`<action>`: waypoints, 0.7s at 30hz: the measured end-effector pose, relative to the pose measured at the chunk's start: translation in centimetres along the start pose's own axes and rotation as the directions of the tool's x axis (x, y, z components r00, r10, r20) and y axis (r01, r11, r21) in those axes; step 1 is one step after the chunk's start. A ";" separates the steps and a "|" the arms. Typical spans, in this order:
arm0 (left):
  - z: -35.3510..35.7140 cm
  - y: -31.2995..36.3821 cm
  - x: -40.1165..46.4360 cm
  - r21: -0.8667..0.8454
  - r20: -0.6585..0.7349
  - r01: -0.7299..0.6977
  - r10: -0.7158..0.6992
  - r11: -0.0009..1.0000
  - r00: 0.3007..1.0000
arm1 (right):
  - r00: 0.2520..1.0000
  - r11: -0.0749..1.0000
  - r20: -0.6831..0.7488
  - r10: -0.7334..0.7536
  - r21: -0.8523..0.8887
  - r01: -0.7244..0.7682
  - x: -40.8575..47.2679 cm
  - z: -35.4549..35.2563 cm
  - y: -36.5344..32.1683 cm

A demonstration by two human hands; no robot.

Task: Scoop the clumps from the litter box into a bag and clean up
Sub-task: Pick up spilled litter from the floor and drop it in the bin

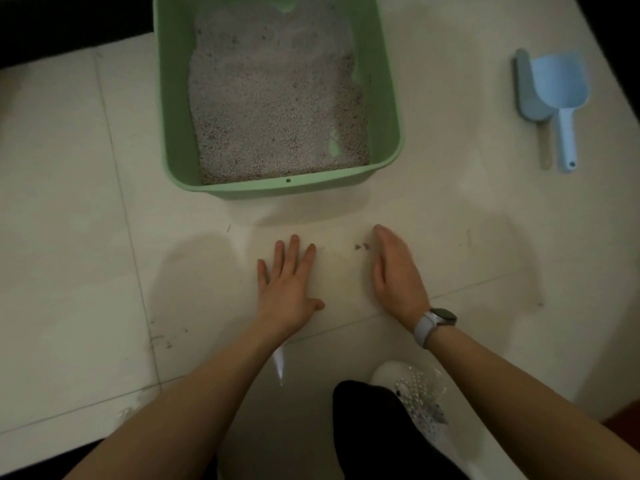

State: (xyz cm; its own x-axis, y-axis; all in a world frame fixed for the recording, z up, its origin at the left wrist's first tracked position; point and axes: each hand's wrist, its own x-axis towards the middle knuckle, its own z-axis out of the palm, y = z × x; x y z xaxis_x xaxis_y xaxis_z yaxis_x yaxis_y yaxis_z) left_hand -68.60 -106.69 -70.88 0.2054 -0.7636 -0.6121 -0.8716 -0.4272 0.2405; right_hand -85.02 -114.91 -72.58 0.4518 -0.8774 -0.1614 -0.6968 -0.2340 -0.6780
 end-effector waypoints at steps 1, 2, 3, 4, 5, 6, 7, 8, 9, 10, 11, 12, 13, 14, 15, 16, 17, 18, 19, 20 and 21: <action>0.0 0.0 0.0 -0.003 -0.005 -0.001 0.000 1.000 1.000 | 0.996 0.999 -0.086 0.006 -0.041 -0.010 0.4 -0.2 0.1; 0.1 0.0 0.1 -0.005 -0.010 -0.002 0.002 1.000 1.000 | 0.990 0.994 -0.142 0.007 -0.104 -0.022 0.8 -0.2 0.2; 0.2 -0.1 0.1 -0.006 -0.014 -0.001 0.001 1.000 1.000 | 0.987 0.982 -0.159 0.008 -0.187 -0.038 1.3 -0.2 0.2; 0.2 -0.1 0.1 -0.005 -0.018 0.000 0.000 1.000 1.000 | 0.989 0.954 -0.145 -0.013 -0.298 -0.031 1.7 -0.1 0.2; 0.2 -0.1 0.1 -0.004 -0.019 0.000 0.000 1.000 1.000 | 0.993 0.909 -0.109 -0.040 -0.417 -0.009 2.1 0.0 0.2; 0.3 -0.1 0.1 -0.004 -0.020 -0.002 0.002 1.000 1.000 | 0.998 0.855 -0.041 -0.043 -0.518 0.015 2.3 0.1 0.1; 0.3 -0.1 0.1 -0.007 -0.020 -0.004 0.004 1.000 1.000 | 1.000 0.809 0.026 -0.018 -0.587 0.030 2.5 0.3 -0.1; 0.2 -0.1 0.1 -0.012 -0.021 -0.004 0.004 1.000 1.000 | 0.997 0.773 0.072 0.009 -0.633 0.039 2.7 0.4 0.0; 0.2 -0.1 0.1 -0.016 -0.021 -0.003 0.003 1.000 1.000 | 0.995 0.750 0.090 0.033 -0.661 0.034 2.9 0.6 0.0; 0.2 -0.1 0.1 -0.019 -0.021 -0.002 0.002 1.000 1.000 | 0.997 0.736 0.074 0.038 -0.676 0.022 3.1 0.8 -0.1; 0.2 -0.1 0.1 -0.020 -0.020 -0.003 0.003 1.000 1.000 | 0.998 0.727 0.050 0.045 -0.686 0.002 3.2 1.0 -0.3; 0.2 -0.1 0.1 -0.020 -0.020 -0.006 0.005 1.000 1.000 | 0.999 0.721 0.014 0.041 -0.693 -0.020 3.2 1.2 -0.4; 0.2 -0.1 0.1 -0.021 -0.021 -0.009 0.008 1.000 1.000 | 0.999 0.719 -0.029 0.029 -0.694 -0.041 3.2 1.6 -0.5; 0.2 -0.1 0.1 -0.021 -0.022 -0.011 0.010 1.000 1.000 | 0.998 0.716 -0.067 0.016 -0.696 -0.058 3.2 1.9 -0.6; 0.2 -0.2 0.1 -0.020 -0.021 -0.012 0.012 1.000 1.000 | 0.996 0.710 -0.093 0.003 -0.701 -0.067 3.1 2.2 -0.8; 0.3 -0.2 0.1 -0.018 -0.021 -0.013 0.013 1.000 1.000 | 0.994 0.703 -0.105 -0.007 -0.708 -0.070 3.1 2.4 -0.9; 0.3 -0.3 0.1 -0.014 -0.024 -0.015 0.015 1.000 1.000 | 0.994 0.697 -0.108 -0.016 -0.714 -0.067 3.1 2.5 -0.9; 0.4 -0.3 0.1 -0.013 -0.030 -0.018 0.018 1.000 0.999 | 0.994 0.692 -0.108 -0.028 -0.720 -0.059 3.2 2.6 -1.0; 0.5 -0.4 0.2 -0.014 -0.035 -0.021 0.020 1.000 0.999 | 0.993 0.685 -0.107 -0.046 -0.727 -0.046 3.3 2.7 -0.9; 0.5 -0.5 0.2 -0.016 -0.035 -0.026 0.026 1.000 0.999 | 0.994 0.683 -0.098 -0.053 -0.730 -0.036 3.4 2.7 -0.9; 0.5 -0.5 0.2 -0.014 -0.034 -0.031 0.030 0.999 0.999 | 0.995 0.685 -0.089 -0.053 -0.728 -0.028 3.4 2.7 -0.8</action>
State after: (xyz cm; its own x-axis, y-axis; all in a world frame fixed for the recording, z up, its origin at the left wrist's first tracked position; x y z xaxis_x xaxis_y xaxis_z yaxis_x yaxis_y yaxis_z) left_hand -68.31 -106.39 -71.49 0.1938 -0.7924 -0.5784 -0.8712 -0.4101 0.2699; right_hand -81.41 -116.59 -74.50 0.4369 -0.8974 -0.0607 -0.8957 -0.4403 0.0623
